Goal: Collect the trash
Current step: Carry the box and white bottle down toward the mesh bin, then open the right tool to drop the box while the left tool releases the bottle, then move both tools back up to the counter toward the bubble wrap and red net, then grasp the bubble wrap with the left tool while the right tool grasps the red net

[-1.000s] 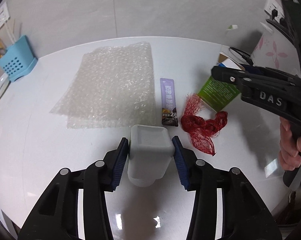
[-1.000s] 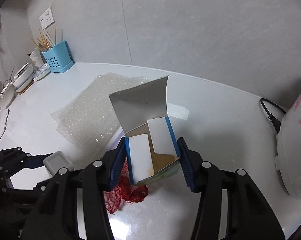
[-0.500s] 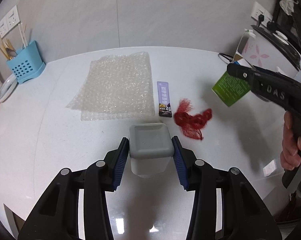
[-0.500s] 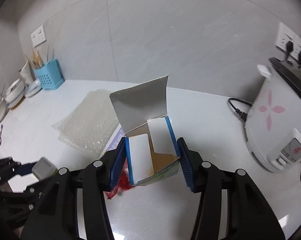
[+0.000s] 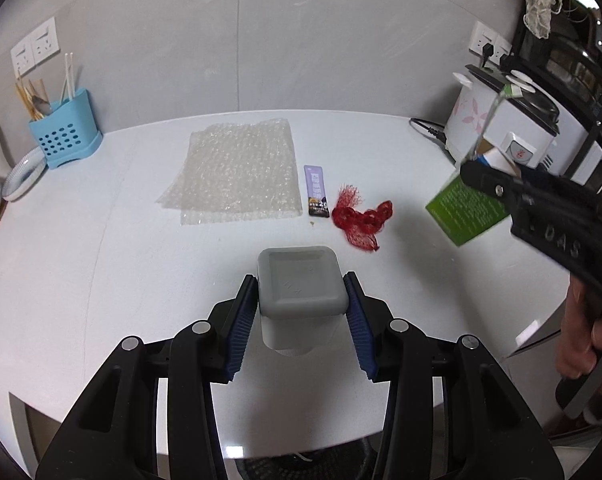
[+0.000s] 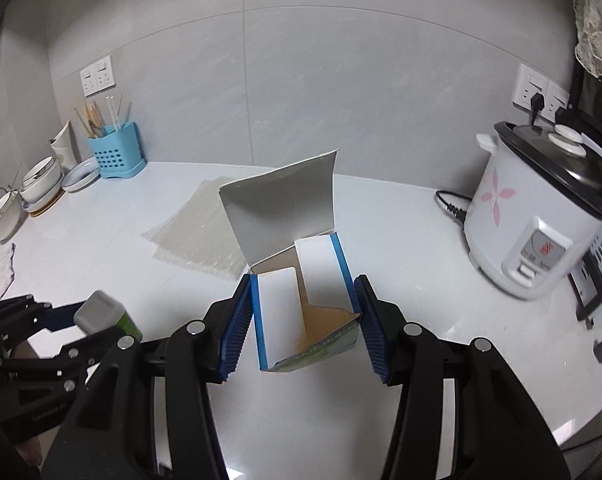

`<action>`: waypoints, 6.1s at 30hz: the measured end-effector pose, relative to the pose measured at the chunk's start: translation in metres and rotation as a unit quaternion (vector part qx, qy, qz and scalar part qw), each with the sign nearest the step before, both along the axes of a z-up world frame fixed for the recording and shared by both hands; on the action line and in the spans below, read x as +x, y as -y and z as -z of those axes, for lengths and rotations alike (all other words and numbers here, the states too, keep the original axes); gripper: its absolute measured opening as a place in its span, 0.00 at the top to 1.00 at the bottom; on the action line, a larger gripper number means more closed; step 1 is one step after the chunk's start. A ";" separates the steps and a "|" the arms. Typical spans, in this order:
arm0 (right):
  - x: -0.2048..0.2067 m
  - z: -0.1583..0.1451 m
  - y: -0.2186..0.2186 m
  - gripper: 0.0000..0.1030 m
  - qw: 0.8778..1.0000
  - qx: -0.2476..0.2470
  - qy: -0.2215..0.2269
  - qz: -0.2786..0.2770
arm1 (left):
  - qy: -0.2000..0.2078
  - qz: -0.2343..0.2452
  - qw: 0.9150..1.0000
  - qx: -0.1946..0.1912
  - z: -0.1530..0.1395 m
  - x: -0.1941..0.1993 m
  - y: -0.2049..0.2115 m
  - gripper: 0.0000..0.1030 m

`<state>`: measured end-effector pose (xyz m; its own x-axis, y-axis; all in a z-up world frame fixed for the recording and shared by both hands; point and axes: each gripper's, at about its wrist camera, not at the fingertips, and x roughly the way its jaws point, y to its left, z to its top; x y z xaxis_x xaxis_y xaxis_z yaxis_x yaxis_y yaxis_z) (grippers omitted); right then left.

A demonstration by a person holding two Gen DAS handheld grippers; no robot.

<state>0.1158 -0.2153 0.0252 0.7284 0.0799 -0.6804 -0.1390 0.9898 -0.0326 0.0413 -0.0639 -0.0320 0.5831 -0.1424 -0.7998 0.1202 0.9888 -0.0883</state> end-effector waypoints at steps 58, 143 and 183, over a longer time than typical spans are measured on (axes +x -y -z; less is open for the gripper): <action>-0.210 0.291 -0.098 0.34 0.966 -0.005 -0.257 -0.037 | -0.145 0.028 0.989 -0.015 0.202 -0.207 -0.071 0.58; 0.125 0.116 -0.019 0.24 0.985 -0.001 -0.169 -0.014 | -0.112 -0.031 0.993 0.010 0.076 0.224 -0.020 0.06; 0.138 0.141 -0.018 0.84 0.979 0.020 -0.200 -0.036 | -0.134 -0.063 0.989 0.029 0.097 0.246 -0.023 0.91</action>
